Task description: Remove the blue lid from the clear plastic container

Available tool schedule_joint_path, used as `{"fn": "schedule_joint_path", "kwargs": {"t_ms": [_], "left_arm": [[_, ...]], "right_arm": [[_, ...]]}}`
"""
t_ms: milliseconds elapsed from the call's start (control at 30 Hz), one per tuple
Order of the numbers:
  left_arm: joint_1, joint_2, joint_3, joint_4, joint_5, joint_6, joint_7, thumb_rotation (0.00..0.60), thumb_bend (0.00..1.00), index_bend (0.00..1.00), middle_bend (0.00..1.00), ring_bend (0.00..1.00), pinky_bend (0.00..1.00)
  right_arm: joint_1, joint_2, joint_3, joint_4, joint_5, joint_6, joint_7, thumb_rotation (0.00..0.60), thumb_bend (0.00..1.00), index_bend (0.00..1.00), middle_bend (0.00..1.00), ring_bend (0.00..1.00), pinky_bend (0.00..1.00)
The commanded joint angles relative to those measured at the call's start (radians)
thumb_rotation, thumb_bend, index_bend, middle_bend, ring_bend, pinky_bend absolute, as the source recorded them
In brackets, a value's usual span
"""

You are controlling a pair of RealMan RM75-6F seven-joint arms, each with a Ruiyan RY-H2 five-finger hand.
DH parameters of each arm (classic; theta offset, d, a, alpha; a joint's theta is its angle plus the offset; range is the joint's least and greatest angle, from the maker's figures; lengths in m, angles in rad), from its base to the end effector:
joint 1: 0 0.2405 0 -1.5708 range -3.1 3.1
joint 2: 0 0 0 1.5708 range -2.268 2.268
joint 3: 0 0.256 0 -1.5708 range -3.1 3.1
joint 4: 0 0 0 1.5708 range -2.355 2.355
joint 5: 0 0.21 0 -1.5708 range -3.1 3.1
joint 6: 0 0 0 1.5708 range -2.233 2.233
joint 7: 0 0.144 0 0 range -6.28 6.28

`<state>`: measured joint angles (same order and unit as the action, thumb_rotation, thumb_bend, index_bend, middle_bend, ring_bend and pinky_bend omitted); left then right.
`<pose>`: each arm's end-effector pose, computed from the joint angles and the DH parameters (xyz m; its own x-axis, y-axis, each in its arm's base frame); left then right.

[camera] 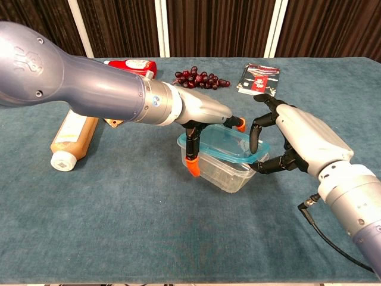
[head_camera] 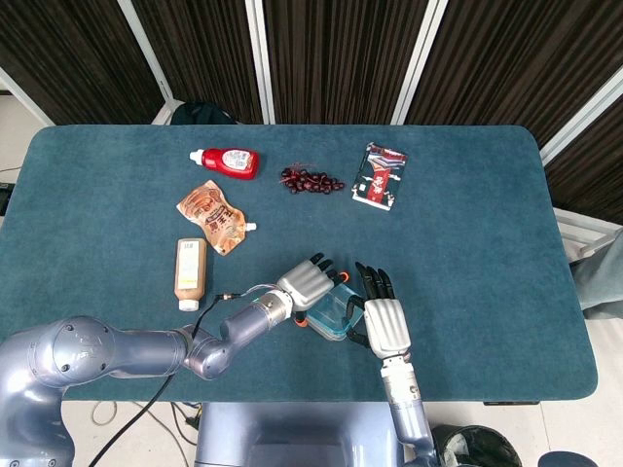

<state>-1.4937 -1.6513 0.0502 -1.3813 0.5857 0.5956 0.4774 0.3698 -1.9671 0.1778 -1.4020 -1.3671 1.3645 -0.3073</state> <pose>0.0014 0.3589 -0.1019 0.7908 0.3611 0.4942 0.5672 -0.7357 -0.3701 -0.1419 -0.2446 -0.0722 0.0597 -0.0770 0.9952 -0.9864 -0.1574 0.0470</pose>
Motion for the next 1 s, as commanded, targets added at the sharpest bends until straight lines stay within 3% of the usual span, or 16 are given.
{"fn": "schedule_joint_path", "kwargs": {"t_ms": [33,1000], "left_arm": [[0.002,-0.003,0.002,0.0,0.006,0.004,0.004,0.6,0.0,0.0,0.0,0.0,0.0],[0.066,0.029,-0.023,-0.018,0.13,0.083,0.011,0.6,0.0,0.0,0.0,0.0,0.0]], "right_arm": [[0.0,-0.001,0.0,0.002,0.001,-0.001,0.001,0.6,0.65,0.66,0.08,0.0,0.0],[0.015,0.005,0.015,0.053,-0.02,0.01,-0.002,0.6,0.68,0.72,0.1,0.0,0.0]]}}
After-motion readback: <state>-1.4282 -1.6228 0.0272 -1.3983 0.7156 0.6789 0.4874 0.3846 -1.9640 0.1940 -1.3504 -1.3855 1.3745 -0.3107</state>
